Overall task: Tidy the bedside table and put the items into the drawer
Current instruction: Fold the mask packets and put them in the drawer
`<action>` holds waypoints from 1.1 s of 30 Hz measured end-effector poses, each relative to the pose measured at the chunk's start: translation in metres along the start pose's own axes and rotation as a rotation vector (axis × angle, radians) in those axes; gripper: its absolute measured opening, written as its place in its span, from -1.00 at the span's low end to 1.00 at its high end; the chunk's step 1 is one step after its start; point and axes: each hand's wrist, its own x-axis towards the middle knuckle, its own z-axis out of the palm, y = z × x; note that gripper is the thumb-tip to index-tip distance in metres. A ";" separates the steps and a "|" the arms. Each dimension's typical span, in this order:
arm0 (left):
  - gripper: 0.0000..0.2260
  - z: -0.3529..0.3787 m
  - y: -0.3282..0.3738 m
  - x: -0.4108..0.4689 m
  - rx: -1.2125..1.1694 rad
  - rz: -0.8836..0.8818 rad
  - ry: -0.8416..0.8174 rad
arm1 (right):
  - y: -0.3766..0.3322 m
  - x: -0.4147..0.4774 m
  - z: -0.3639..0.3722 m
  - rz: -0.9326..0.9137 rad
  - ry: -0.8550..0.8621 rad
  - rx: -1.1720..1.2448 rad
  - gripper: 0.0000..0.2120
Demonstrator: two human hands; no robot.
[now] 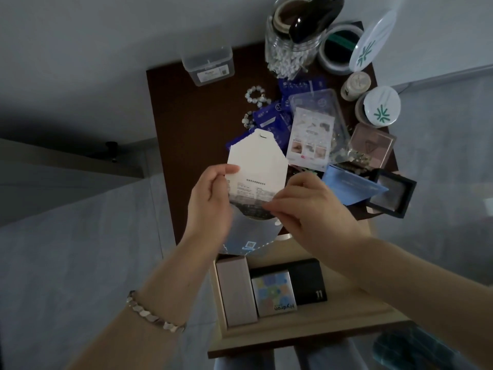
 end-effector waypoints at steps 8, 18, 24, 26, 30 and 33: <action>-0.78 -0.004 0.004 -0.010 -0.529 -0.237 -0.150 | -0.012 -0.015 -0.014 0.621 0.213 0.947 -0.71; -0.59 -0.001 -0.012 -0.025 -0.367 -0.003 -0.058 | -0.016 -0.024 -0.013 0.605 0.256 1.008 -0.69; -0.87 0.008 -0.015 -0.037 -0.284 0.076 0.034 | -0.015 -0.033 -0.014 0.668 0.270 1.034 -0.82; -0.84 0.009 -0.018 -0.038 -0.301 0.053 0.022 | -0.014 -0.035 -0.016 0.686 0.273 1.058 -0.85; -0.78 0.008 -0.020 -0.038 -0.322 0.021 0.003 | -0.012 -0.039 -0.013 0.761 0.269 1.077 -0.84; -0.81 0.009 -0.018 -0.040 -0.331 0.010 -0.002 | -0.011 -0.039 -0.012 0.829 0.325 1.115 -0.80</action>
